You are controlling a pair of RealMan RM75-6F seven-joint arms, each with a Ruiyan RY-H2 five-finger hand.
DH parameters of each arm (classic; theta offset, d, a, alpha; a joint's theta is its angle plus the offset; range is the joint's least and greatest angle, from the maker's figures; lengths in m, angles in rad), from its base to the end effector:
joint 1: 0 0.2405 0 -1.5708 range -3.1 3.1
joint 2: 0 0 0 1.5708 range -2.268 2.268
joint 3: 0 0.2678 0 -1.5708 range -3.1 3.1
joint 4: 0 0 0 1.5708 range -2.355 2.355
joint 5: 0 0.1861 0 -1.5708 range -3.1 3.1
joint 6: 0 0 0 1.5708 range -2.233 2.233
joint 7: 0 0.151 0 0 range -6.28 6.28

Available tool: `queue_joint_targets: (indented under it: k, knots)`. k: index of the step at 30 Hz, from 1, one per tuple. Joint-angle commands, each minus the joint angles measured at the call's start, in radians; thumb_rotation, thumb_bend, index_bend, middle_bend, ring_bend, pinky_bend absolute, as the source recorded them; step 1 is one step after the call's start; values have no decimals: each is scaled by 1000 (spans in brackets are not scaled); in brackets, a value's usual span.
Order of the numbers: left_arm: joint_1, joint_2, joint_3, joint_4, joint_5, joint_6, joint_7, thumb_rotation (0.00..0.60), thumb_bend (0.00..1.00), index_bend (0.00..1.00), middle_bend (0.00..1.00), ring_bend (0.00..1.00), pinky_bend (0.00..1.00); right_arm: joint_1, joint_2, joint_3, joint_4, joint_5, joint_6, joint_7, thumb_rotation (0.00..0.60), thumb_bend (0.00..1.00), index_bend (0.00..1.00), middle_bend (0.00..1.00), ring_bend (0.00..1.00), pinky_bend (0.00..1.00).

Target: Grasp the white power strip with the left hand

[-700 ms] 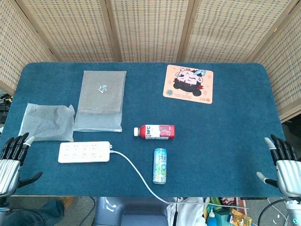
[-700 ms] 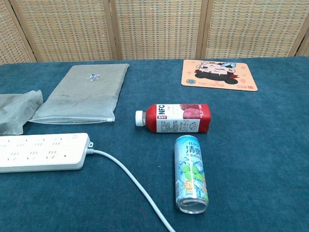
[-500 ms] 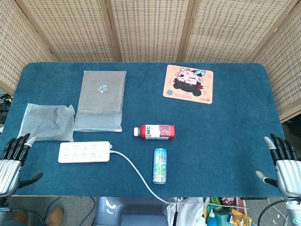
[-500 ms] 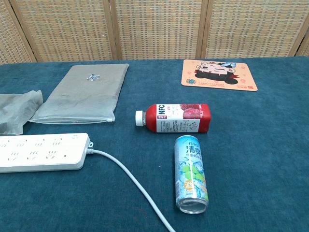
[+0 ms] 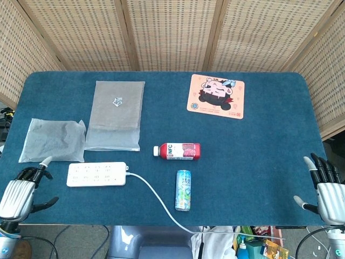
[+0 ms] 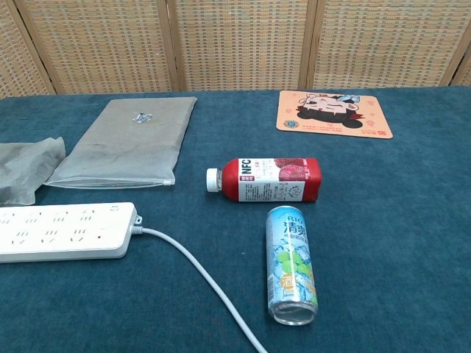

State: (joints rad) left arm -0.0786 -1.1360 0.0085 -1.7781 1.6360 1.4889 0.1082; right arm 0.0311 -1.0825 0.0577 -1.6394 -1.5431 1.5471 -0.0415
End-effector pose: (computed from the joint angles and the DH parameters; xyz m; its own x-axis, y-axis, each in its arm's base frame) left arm -0.2661 0.1700 0.1566 0.3388 0.0561 0.9392 0.9333 -0.1465 -0.3279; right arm -0.3082 -0.1712 0.2026 0.4429 0.0467 0.8953 -0.8962 -0.0028 0.4435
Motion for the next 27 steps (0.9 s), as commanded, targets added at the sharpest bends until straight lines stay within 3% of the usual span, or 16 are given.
queue_joint_targets:
  k: [1, 2, 5, 8, 11, 14, 17, 27]
  knots:
    - [-54, -69, -1, 11, -45, -113, 40, 600, 736, 0, 1000, 985, 903, 0, 1, 0, -1, 0, -1, 1, 600, 0, 0, 0, 0, 0]
    - [-67, -84, 1, 1, -69, -152, 72, 600, 878, 0, 1000, 996, 917, 1, 1, -1, -1, 0, -2, 2, 600, 0, 0, 0, 0, 0]
    - [-108, -126, 1, -21, -128, -253, 142, 600, 999, 0, 1000, 1000, 929, 2, 3, -2, -2, -1, -5, 6, 600, 0, 0, 0, 0, 0]
    - [-161, -180, -22, -67, -273, -377, 224, 600, 1000, 0, 1000, 1000, 929, 1, 6, -2, -1, 4, -9, 17, 600, 0, 0, 0, 0, 0]
    - [-191, -197, -49, -99, -383, -422, 271, 600, 1000, 54, 1000, 1000, 931, 3, 8, -1, 2, 9, -16, 23, 600, 0, 0, 0, 0, 0]
    - [-214, -212, -70, -110, -454, -426, 318, 600, 1000, 180, 1000, 1000, 932, 6, 9, 0, 4, 14, -22, 27, 600, 0, 0, 0, 0, 0]
    - [-232, -231, -85, -118, -518, -419, 361, 600, 1000, 241, 1000, 1000, 932, 7, 9, 1, 6, 19, -27, 31, 600, 0, 0, 0, 0, 0]
    - [-295, -275, -101, -133, -639, -418, 435, 600, 1000, 247, 1000, 1000, 932, 12, 9, 3, 8, 31, -42, 35, 600, 0, 0, 0, 0, 0]
